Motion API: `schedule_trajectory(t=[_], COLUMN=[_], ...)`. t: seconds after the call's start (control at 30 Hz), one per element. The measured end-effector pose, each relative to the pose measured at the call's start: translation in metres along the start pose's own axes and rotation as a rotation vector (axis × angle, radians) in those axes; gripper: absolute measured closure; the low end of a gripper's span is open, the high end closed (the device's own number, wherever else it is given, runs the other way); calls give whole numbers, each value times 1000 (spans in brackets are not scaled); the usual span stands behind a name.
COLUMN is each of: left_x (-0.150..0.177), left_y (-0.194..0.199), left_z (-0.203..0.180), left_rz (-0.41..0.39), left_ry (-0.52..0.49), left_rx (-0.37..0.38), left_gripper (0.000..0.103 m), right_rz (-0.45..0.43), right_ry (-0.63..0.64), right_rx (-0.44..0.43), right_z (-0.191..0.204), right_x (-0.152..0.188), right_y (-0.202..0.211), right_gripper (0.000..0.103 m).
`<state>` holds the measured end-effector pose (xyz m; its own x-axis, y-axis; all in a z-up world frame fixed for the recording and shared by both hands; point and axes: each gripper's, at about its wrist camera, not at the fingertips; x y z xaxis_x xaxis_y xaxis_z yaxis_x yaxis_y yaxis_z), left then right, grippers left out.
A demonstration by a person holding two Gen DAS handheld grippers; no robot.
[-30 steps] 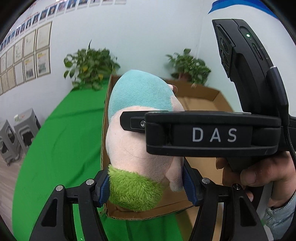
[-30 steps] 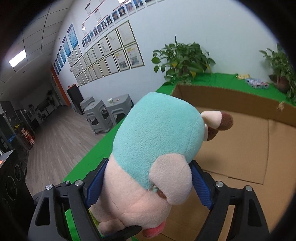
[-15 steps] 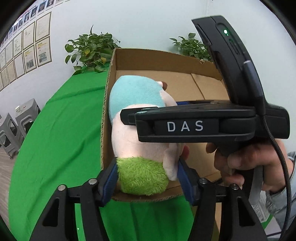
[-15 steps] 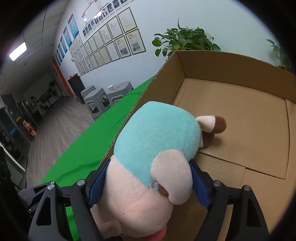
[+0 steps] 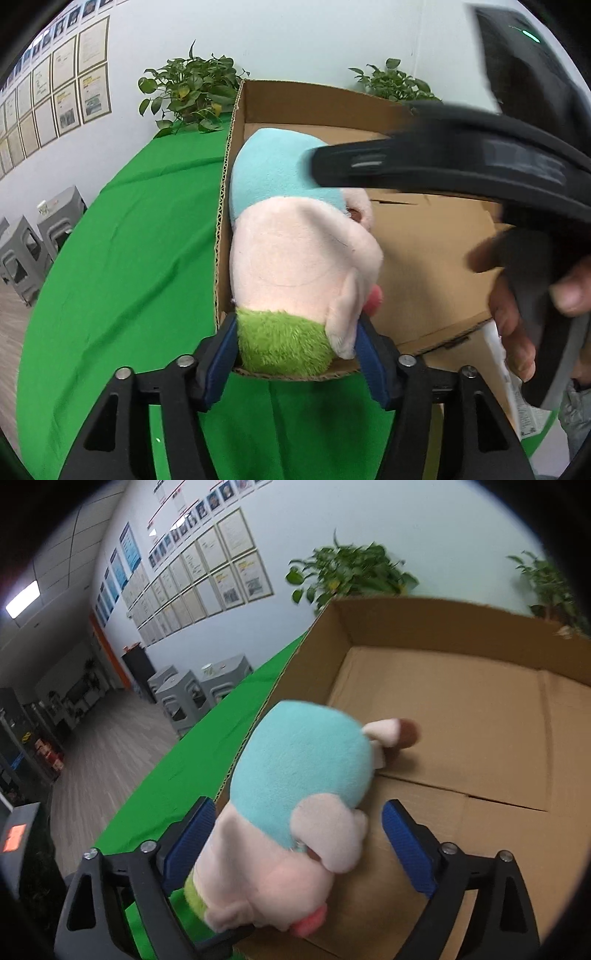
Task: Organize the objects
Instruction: 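Lower the plush pig into the box and open the left gripper, then move the left gripper to the long brown cardboard box and grasp it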
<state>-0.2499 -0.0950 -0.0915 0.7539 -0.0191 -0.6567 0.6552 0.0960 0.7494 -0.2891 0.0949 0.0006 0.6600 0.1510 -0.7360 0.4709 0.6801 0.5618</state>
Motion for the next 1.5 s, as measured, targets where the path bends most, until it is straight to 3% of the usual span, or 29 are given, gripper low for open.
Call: schedule_trajectory(t=[0.17,0.23,0.37,0.57,1.07,1.3,1.5], left_x=[1,2,13,43,96,117,129], left_y=[41,63,111,165,229,272,281], left_z=[4,4,-8,-42,-91,-101,-112], left_rz=[-132,-189,-256,-281,-292,-320,-304], left_ry=[12,25,44,52,43,39,34], left_rx=[-60,-69,-67,-18,13,33,47], left_gripper=[7,1,1,1,1,1,1], right_rz=[-17,-31,-76,-80,-108,-126,-109], right_ry=[11,-1,-49,-65,-50,-18,-17], right_rx=[137,175,232,255,292,272,280], right_z=[1,1,3,12,39,61,65], right_x=[24,36,58,83,145,152,161], right_y=[55,74,111,134,176,197,199], right_gripper=[1,1,1,1,1,1,1])
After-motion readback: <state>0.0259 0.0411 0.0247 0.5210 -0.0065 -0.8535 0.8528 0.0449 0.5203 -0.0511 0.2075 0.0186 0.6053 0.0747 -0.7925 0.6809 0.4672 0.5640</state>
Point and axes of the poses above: each gripper's, at about its wrist camera, not at the fingertips, and y roughly against the way its jaws point, z to its left, x to its underside, and after that the axes turned 13 degrees about -x, right-handed
